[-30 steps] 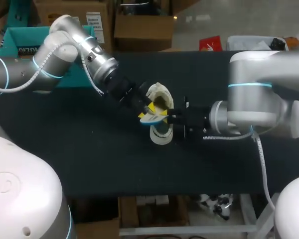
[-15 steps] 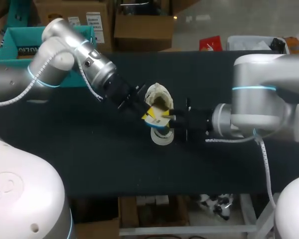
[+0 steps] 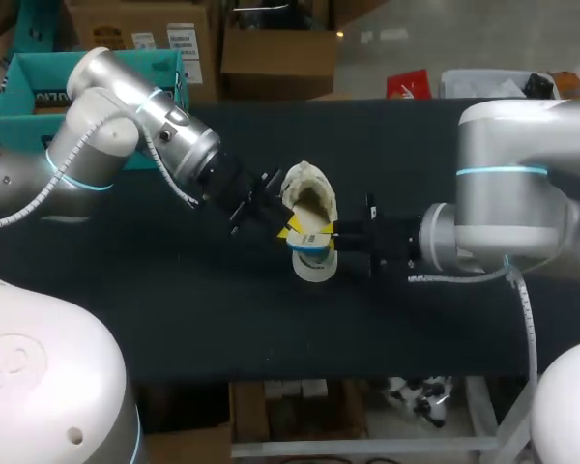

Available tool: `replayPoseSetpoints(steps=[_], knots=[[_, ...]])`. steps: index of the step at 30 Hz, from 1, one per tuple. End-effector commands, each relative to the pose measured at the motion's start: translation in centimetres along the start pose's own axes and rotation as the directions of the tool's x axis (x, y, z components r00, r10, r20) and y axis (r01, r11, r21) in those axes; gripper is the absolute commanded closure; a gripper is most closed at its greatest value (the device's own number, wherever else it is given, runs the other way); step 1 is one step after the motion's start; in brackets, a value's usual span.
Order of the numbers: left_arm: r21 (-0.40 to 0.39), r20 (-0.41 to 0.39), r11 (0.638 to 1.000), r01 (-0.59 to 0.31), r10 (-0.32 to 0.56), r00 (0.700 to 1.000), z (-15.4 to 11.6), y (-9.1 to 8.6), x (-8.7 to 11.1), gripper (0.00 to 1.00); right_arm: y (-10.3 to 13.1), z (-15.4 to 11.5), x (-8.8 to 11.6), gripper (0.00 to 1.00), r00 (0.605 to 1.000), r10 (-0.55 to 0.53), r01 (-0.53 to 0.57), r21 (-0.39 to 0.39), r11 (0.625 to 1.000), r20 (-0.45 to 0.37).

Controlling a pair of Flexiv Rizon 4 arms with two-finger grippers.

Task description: Open the shoe tongue, take the insole out of the shoe, put the insole back into the shoe, and pack the shoe into the shoebox

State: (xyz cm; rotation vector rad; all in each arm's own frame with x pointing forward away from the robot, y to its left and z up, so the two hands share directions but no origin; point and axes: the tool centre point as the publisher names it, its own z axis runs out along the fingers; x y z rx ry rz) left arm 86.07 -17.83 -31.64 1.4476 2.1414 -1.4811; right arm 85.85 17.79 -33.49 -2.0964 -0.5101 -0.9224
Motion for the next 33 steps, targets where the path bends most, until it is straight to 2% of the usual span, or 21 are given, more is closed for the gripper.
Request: replayPoseSetpoints(steps=[1,7,14,26,28,30,33], knots=[[-0.040,0.025,0.999,0.009,-0.008,1.000,0.3,-0.3,0.6,1.00,1.1,0.4,0.1,1.00,1.000,0.001,-0.001,0.023,1.000,0.010],[-0.084,0.058,0.995,0.049,-0.045,0.997,0.3,1.4,0.0,1.00,2.5,1.6,0.8,1.00,1.000,-0.006,0.005,0.040,0.999,0.023],[-0.054,0.089,0.993,0.101,-0.096,0.991,-0.6,4.0,-0.8,1.00,3.8,2.8,1.5,1.00,0.999,-0.001,0.000,0.037,0.999,0.042],[-0.036,0.086,0.991,0.126,-0.123,0.989,-0.8,5.4,-1.1,1.00,3.7,2.4,1.1,1.00,0.999,0.017,-0.018,0.026,0.999,0.051],[-0.033,0.085,0.991,0.128,-0.125,0.988,-0.8,5.6,-1.2,1.00,3.5,2.2,0.9,0.72,0.999,0.020,-0.021,0.022,1.000,0.050],[-0.032,0.084,0.991,0.130,-0.127,0.988,-0.7,5.7,-1.3,1.00,3.3,2.0,0.7,0.51,0.999,0.021,-0.022,0.017,1.000,0.049],[-0.030,0.081,0.991,0.131,-0.128,0.988,-0.6,5.6,-1.3,1.00,3.0,1.5,0.3,0.47,0.999,0.025,-0.025,0.004,1.000,0.046]])
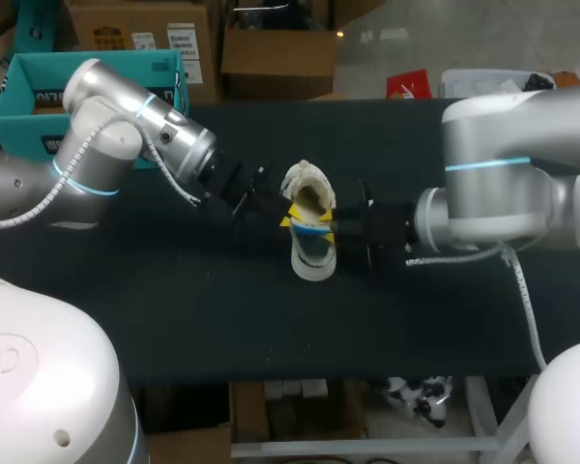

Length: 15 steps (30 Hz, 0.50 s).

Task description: Open the shoe tongue, take the insole out of the shoe, put the insole back into the shoe, and pack the shoe into the shoebox

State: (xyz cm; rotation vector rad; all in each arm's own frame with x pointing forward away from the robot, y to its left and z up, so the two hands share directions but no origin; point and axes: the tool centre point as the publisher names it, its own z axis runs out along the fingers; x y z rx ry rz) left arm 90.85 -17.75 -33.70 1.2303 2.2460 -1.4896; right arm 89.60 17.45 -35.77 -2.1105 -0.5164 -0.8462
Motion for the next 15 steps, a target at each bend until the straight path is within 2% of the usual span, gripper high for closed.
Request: replayPoseSetpoints(steps=[1,3,6,10,13,15], knots=[[0.015,-0.003,1.000,-0.001,0.001,1.000,0.3,0.6,-0.1,1.00,-0.8,-1.1,-0.6,0.51,1.000,0.002,-0.003,-0.020,1.000,-0.009],[0.014,-0.003,1.000,-0.001,0.001,1.000,0.3,0.5,-0.1,1.00,-1.2,-1.6,-0.9,0.54,1.000,0.002,-0.002,-0.027,1.000,-0.018],[0.013,-0.001,1.000,-0.002,0.002,1.000,0.3,0.4,-0.1,1.00,-1.8,-2.0,-1.2,0.78,0.999,-0.009,0.007,-0.034,0.999,-0.035],[0.015,0.005,1.000,-0.003,0.003,1.000,0.4,0.2,0.0,1.00,-2.2,-2.0,-1.2,1.00,0.999,-0.021,0.020,-0.025,0.999,-0.041],[0.016,0.006,1.000,-0.004,0.004,1.000,0.6,0.1,0.0,1.00,-2.2,-1.7,-1.1,1.00,0.999,-0.025,0.025,-0.010,1.000,-0.037],[0.016,0.007,1.000,-0.005,0.005,1.000,0.7,0.1,0.0,1.00,-2.2,-1.5,-1.1,0.91,0.999,-0.026,0.026,0.008,1.000,-0.035]])
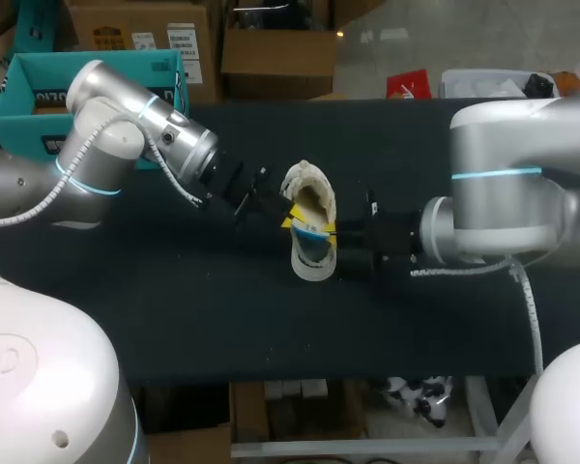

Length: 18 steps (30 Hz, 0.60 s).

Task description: Open the shoe tongue, take the insole out of the shoe, put the insole back into the shoe, and pack the shoe into the shoebox

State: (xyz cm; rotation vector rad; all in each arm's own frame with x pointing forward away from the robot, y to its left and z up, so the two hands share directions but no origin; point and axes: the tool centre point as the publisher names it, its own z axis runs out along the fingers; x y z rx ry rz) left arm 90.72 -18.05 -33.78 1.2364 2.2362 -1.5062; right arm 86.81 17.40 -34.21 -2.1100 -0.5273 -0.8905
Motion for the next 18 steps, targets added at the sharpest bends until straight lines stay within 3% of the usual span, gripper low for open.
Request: replayPoseSetpoints(steps=[1,3,7,8,11,12,18], knots=[[0.004,0.007,1.000,-0.003,0.003,1.000,0.42,0.08,0.07,1.00,0.20,0.48,-0.27,0.69,1.000,0.000,0.000,0.026,1.000,-0.012],[0.006,0.005,1.000,-0.004,0.004,1.000,0.53,-0.02,0.12,1.00,0.17,0.62,-0.25,0.57,1.000,0.001,0.000,0.028,1.000,-0.010],[0.008,0.003,1.000,-0.006,0.006,1.000,0.66,-0.07,0.15,1.00,0.12,0.72,-0.14,0.61,1.000,-0.004,0.005,0.035,0.999,-0.012],[0.008,0.003,1.000,-0.005,0.005,1.000,0.69,-0.07,0.16,1.00,0.09,0.74,-0.10,0.63,1.000,-0.007,0.007,0.037,0.999,-0.013],[0.007,0.002,1.000,-0.003,0.003,1.000,0.82,-0.03,0.16,1.00,0.01,0.75,0.01,0.95,1.000,-0.014,0.014,0.043,0.999,-0.018],[0.006,0.002,1.000,-0.002,0.002,1.000,0.84,-0.03,0.16,1.00,-0.01,0.74,0.04,1.00,1.000,-0.015,0.016,0.047,0.999,-0.020],[0.003,0.000,1.000,0.005,-0.005,1.000,0.98,-0.13,0.18,1.00,-0.12,0.61,0.11,1.00,0.999,-0.022,0.023,0.046,0.999,-0.027]])
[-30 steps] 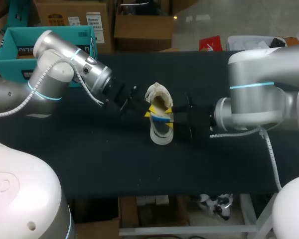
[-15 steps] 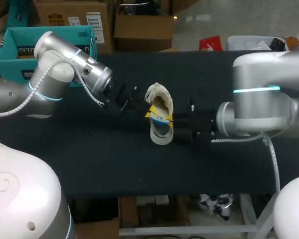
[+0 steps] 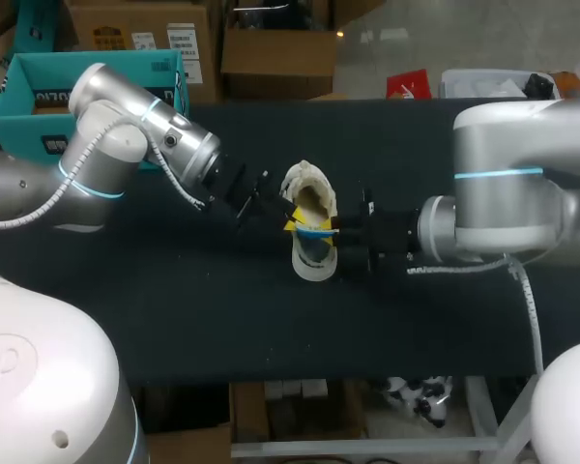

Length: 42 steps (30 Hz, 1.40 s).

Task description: Open the shoe tongue, take the insole out of the shoe, put the insole back into the shoe, and pack the shoe into the shoebox

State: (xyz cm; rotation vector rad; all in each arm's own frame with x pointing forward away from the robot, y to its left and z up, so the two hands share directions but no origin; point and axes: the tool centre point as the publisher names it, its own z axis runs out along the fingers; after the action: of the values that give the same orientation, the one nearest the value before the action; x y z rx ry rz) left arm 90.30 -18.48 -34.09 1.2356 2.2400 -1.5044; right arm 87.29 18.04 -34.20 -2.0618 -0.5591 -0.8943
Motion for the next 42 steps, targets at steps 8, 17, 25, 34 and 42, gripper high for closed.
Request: replayPoseSetpoints(steps=[8,17,25,34,42], knots=[[-0.003,0.015,0.999,-0.044,0.044,0.999,-0.1,-2.2,0.4,0.70,0.2,-0.2,-0.3,1.00,1.000,0.001,-0.001,-0.033,0.999,-0.018],[-0.011,0.003,0.997,-0.082,0.082,0.997,0.5,-3.3,0.4,1.00,0.5,0.3,-0.3,1.00,1.000,-0.001,0.001,-0.043,0.999,-0.017],[-0.034,-0.003,0.998,-0.051,0.051,0.999,0.3,-1.8,0.2,1.00,1.7,1.9,0.6,1.00,1.000,-0.008,0.008,-0.034,0.999,-0.006],[-0.024,0.006,1.000,0.005,-0.005,1.000,0.0,0.4,-0.1,1.00,2.7,2.3,1.1,1.00,1.000,0.005,-0.005,-0.040,0.999,0.007],[-0.010,0.005,1.000,0.020,-0.020,1.000,-0.2,1.2,-0.1,1.00,2.6,1.8,0.8,0.98,1.000,0.020,-0.020,-0.064,0.998,0.007]])
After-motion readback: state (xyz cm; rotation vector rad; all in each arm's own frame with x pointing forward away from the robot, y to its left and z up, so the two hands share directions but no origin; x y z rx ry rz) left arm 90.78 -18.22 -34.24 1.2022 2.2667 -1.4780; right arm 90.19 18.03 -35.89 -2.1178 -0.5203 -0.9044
